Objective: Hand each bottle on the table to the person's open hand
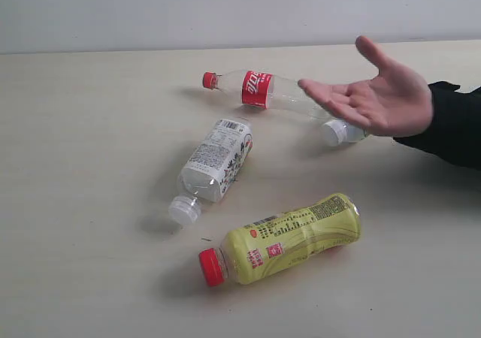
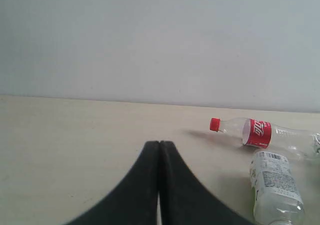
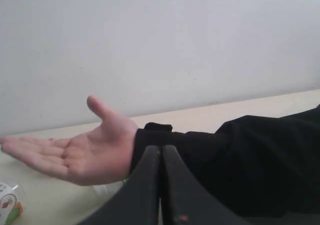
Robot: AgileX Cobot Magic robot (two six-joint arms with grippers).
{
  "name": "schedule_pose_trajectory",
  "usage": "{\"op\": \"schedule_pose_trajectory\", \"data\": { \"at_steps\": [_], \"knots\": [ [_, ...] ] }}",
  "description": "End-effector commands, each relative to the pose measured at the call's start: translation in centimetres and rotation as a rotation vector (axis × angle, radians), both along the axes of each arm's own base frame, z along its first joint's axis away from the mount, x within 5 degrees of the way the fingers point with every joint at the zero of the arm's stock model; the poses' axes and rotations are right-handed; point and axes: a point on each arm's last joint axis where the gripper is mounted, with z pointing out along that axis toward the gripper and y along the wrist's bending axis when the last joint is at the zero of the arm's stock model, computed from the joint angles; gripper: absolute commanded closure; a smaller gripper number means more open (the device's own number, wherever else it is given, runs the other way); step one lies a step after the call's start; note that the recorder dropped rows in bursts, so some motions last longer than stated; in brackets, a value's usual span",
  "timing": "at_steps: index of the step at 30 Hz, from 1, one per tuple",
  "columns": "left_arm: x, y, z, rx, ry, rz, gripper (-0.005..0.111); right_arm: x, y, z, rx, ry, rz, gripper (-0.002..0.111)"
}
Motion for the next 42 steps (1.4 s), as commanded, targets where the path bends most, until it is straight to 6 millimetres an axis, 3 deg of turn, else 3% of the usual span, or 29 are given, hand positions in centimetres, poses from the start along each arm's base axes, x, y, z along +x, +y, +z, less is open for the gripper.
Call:
{"op": "schedule_pose_trajectory", "data": {
  "at_steps": [1,13,16,21,30,32,36,39,42],
  "knots": [
    [0.0,0.0,0.0,-0.008,-0.007,0.001,0.107,0.0,0.0,-0.1,-0.007,-0.005,-0.004,0.108],
    [0.0,0.0,0.0,-0.008,-0.007,0.001,0.107,0.0,0.0,-0.1,-0.008,-0.008,-0.004,0.108],
    [0.0,0.0,0.0,-0.008,-0.007,0.001,0.107,-0.1,0.0,1.1,0.035,-0.141,-0.003,0.108],
    [0.0,0.0,0.0,-0.008,-0.007,0.001,0.107,-0.3,-0.3,2.5,0.384,-0.283,0.006,0.108],
    [0.0,0.0,0.0,-0.008,-0.007,0.001,0.107,-0.7,-0.5,3.8,0.358,-0.439,0.009,0.108],
    [0.0,0.0,0.0,-0.008,-0.007,0.001,0.107,-1.1,-0.3,5.7,0.318,-0.478,0.026,0.108],
    [0.0,0.0,0.0,-0.008,-0.007,0.001,0.107,0.1,0.1,13.8,0.111,-0.426,0.031,0.108],
    [0.0,0.0,0.0,-0.008,-0.007,0.001,0.107,3.0,-0.1,18.0,-0.133,-0.259,-0.033,0.108],
    [0.0,0.0,0.0,-0.008,-0.007,0.001,0.107,7.1,-0.8,18.7,-0.342,0.030,-0.082,0.108]
  ]
}}
